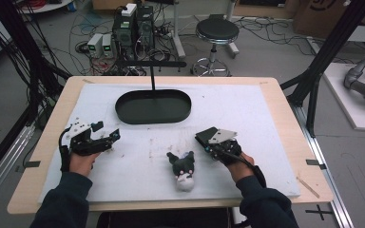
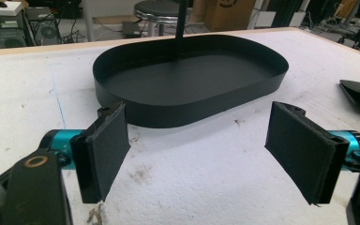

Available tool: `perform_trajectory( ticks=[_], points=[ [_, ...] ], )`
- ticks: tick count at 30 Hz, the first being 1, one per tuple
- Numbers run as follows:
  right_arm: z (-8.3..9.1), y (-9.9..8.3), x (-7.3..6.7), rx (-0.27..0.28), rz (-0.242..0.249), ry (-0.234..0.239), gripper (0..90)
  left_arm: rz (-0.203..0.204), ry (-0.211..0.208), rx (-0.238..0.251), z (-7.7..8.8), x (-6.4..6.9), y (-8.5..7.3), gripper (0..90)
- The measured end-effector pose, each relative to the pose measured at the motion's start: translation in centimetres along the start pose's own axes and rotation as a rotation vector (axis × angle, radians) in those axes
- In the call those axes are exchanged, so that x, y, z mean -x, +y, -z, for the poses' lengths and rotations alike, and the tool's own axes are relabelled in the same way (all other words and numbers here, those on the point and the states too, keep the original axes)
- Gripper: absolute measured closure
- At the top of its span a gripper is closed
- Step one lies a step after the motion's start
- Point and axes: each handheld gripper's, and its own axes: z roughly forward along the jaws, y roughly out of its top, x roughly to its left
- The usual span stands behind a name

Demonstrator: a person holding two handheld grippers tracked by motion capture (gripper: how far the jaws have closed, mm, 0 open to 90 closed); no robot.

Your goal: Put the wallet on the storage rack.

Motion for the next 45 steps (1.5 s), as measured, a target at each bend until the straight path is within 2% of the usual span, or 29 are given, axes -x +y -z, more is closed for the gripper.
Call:
perform_trajectory(
  ticks=[2, 3, 5, 8, 10, 11, 13, 14, 15, 16, 19, 21, 22, 23, 24, 26, 27, 28, 30, 31, 33, 39, 45],
  points=[
    [0.7, 0.1, 0.5, 0.036, -0.038, 0.008, 88.9, 0.000, 0.001, 0.000, 0.0, 0.0, 0.0, 21.4],
    [1.3, 0.3, 0.9, 0.076, -0.071, 0.017, 89.0, 0.000, 0.000, -0.001, 0.0, 0.0, 0.0, 21.5],
    [1.7, 0.4, 1.1, 0.089, -0.080, 0.021, 89.0, -0.001, 0.002, -0.001, 0.0, -0.1, 0.0, 21.5],
    [3.0, 0.9, 1.8, 0.148, -0.118, 0.013, 89.8, 0.003, 0.002, 0.001, 0.0, -0.1, 0.0, 21.5],
    [4.3, 0.9, 2.8, 0.194, -0.161, -0.018, 90.0, 0.002, 0.001, 0.001, 0.0, -0.1, 0.0, 21.5],
    [4.3, 0.9, 2.8, 0.194, -0.161, -0.018, 90.0, 0.003, 0.001, 0.001, 0.0, -0.1, 0.0, 21.5],
    [4.9, 0.4, 3.8, 0.205, -0.189, -0.056, 90.0, 0.003, 0.001, 0.001, 0.1, -0.1, 0.0, 21.5],
    [5.3, -0.5, 5.1, 0.207, -0.238, -0.086, 90.0, 0.002, 0.001, 0.001, 0.1, -0.1, 0.0, 21.5],
    [5.3, -0.5, 5.1, 0.207, -0.238, -0.086, 90.0, 0.002, 0.001, 0.001, 0.1, -0.1, 0.0, 21.5],
    [5.3, -1.2, 5.9, 0.201, -0.284, -0.094, 90.0, 0.001, 0.003, 0.000, 0.0, 0.0, 0.0, 21.5],
    [5.4, -2.0, 6.5, 0.215, -0.315, -0.085, 90.0, -0.001, 0.002, 0.000, 0.0, 0.0, 0.0, 21.5],
    [5.4, -2.1, 6.6, 0.223, -0.313, -0.082, 90.0, -0.002, 0.003, -0.001, 0.0, -0.1, 0.0, 21.5],
    [5.7, -2.0, 6.5, 0.264, -0.316, -0.040, 80.4, 0.001, 0.005, -0.002, -0.1, -0.1, 0.0, 21.6],
    [5.7, -2.0, 6.5, 0.264, -0.316, -0.040, 80.4, 0.001, 0.005, -0.002, -0.1, -0.1, 0.0, 21.6],
    [5.7, -1.9, 6.4, 0.274, -0.313, -0.031, 73.9, 0.000, 0.004, -0.002, -0.1, -0.1, 0.0, 21.6],
    [5.6, -1.7, 5.9, 0.292, -0.314, 0.015, 54.8, -0.001, 0.004, -0.004, -0.1, -0.1, 0.0, 21.6],
    [5.4, -1.3, 5.3, 0.294, -0.291, 0.055, 44.4, 0.001, 0.005, -0.004, -0.1, -0.1, 0.0, 21.6],
    [5.4, -1.3, 5.3, 0.294, -0.291, 0.055, 44.4, 0.001, 0.005, -0.003, -0.1, -0.1, 0.0, 21.6],
    [4.9, -1.0, 4.6, 0.278, -0.240, 0.045, 35.2, -0.001, 0.004, -0.002, 0.0, -0.1, 0.0, 21.6],
    [4.5, -1.0, 4.4, 0.264, -0.229, 0.036, 33.6, -0.002, 0.003, -0.002, 0.0, -0.1, 0.0, 21.6],
    [3.8, -1.1, 4.2, 0.249, -0.242, 0.039, 29.0, -0.001, 0.001, -0.002, 0.0, -0.1, 0.0, 21.6],
    [1.5, -1.2, 3.5, 0.194, -0.229, 0.011, 27.9, -0.001, -0.002, -0.004, -0.1, 0.0, 0.0, 21.6],
    [1.0, -1.2, 3.3, 0.167, -0.197, 0.060, 61.7, -0.003, 0.001, -0.008, -0.1, -0.1, 0.0, 21.6]
  ],
)
